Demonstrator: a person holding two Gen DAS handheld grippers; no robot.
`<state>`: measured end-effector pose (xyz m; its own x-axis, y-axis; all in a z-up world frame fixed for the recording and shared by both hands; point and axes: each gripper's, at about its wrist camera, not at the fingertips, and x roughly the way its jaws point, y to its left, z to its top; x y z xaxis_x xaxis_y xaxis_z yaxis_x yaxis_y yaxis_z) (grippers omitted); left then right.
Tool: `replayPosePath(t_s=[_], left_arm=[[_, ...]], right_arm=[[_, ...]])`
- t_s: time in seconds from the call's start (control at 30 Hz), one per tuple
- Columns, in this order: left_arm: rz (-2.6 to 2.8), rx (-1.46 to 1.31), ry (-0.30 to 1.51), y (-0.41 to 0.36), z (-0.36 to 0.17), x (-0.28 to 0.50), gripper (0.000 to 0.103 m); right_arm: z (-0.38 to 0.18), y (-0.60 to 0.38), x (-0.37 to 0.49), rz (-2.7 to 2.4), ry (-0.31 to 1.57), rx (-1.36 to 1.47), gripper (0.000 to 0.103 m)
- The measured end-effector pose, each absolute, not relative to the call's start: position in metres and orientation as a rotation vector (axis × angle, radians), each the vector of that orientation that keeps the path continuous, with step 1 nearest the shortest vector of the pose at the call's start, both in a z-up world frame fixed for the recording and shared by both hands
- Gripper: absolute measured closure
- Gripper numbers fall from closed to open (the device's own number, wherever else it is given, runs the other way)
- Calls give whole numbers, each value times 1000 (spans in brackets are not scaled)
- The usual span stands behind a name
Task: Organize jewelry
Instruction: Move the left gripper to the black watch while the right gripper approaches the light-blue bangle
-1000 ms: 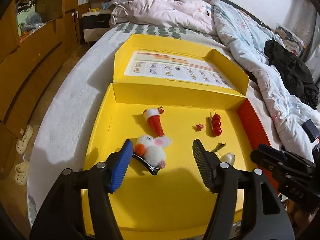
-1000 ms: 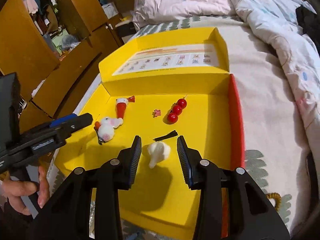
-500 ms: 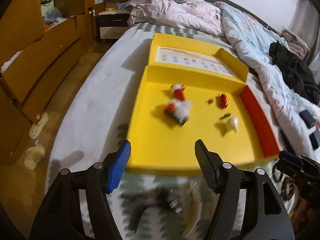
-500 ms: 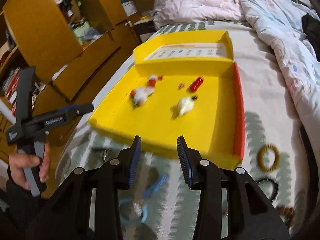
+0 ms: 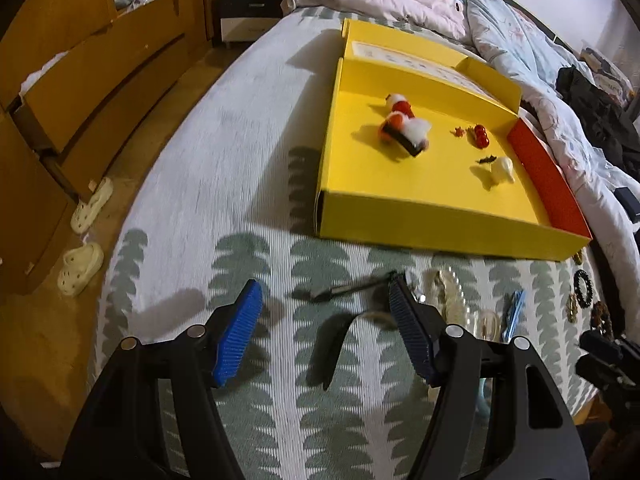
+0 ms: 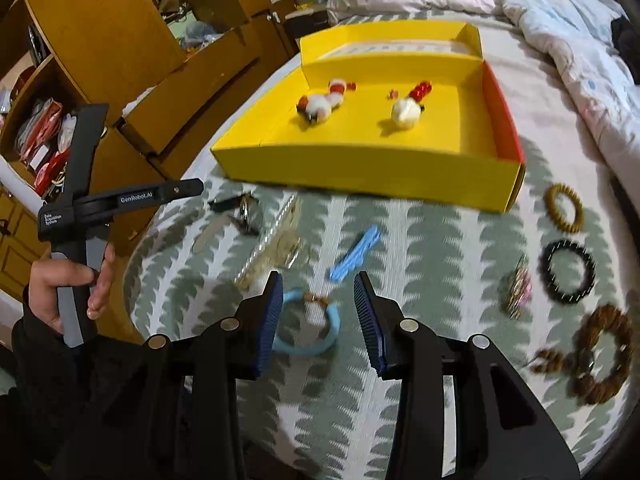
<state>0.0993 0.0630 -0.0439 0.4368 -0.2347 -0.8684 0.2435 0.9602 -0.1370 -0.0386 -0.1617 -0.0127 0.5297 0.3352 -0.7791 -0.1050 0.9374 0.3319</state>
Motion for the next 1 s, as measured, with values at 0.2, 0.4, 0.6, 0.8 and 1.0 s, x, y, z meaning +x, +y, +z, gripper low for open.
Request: replayPosePath(t_s=[0.2, 0.4, 0.6, 0.8, 1.0], left_arm=[[-315, 63, 1096, 57, -53, 91, 37], [-355, 53, 1122, 43, -57, 97, 37], [-346, 69, 1189, 24, -69, 105, 37], [-315, 85, 1201, 19, -73, 108, 37], [-321, 73, 1212, 17, -72, 105, 37]], right_arm=[[-27, -153, -49, 261, 1003, 255, 62], [-39, -145, -51, 249, 1013, 236, 62], [-45, -140, -49, 239, 1009, 222, 62], [-53, -138, -48, 233, 1015, 210, 62], [-57, -124, -54, 268, 1003, 157, 62]])
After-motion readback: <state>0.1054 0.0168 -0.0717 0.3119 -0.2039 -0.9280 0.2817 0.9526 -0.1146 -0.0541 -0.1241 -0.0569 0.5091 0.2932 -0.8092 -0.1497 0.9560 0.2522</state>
